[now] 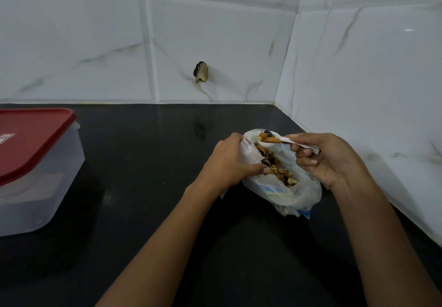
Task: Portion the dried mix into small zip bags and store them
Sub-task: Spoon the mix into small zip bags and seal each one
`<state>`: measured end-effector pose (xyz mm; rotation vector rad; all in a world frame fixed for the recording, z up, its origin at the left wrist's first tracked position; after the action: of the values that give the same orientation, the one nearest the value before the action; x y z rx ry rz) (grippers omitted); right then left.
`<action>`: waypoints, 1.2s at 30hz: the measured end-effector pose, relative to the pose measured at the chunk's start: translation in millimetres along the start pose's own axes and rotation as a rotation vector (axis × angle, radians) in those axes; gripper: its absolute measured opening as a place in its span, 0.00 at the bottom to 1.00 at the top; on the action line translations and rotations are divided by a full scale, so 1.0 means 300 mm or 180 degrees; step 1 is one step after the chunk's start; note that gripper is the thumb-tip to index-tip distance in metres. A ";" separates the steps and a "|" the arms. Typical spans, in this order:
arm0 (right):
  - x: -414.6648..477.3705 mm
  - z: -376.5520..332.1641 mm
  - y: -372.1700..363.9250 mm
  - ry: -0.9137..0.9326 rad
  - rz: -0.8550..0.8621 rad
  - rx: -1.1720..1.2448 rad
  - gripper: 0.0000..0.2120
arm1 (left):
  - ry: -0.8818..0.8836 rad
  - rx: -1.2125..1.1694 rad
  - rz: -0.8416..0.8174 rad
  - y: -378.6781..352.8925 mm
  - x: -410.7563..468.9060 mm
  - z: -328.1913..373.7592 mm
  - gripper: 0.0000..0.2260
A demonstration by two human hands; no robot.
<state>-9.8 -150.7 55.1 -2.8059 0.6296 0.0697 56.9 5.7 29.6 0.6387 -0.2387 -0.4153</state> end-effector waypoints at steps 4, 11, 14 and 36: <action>-0.006 0.010 -0.023 -0.0051 -0.0121 -0.0089 0.04 | -0.0047 -0.0041 0.0037 0.003 -0.005 0.008 0.31; -0.019 0.027 -0.069 0.0173 -0.0286 -0.0574 0.04 | -0.0193 -0.0200 0.0089 0.011 -0.020 0.022 0.27; -0.035 0.022 -0.099 0.0574 -0.0354 -0.1191 0.04 | -0.0245 -0.0236 0.0154 0.014 -0.022 0.021 0.28; -0.102 -0.084 -0.139 0.3758 -0.0238 -0.3063 0.07 | -0.0214 -0.1099 0.0452 0.038 -0.013 -0.010 0.21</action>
<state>-20.0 -108.3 92.7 -3.5111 0.8330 -1.8505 58.0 17.5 34.0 0.2674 -0.2671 -0.3312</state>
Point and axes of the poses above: each hand's wrist, its own x-axis towards the middle knuckle, its own y-axis out of the back of the hand, z = x × y, the point moved 5 cm from there along x, towards the middle knuckle, and after that the axes turned 4 degrees about y, right-handed, at the moved point
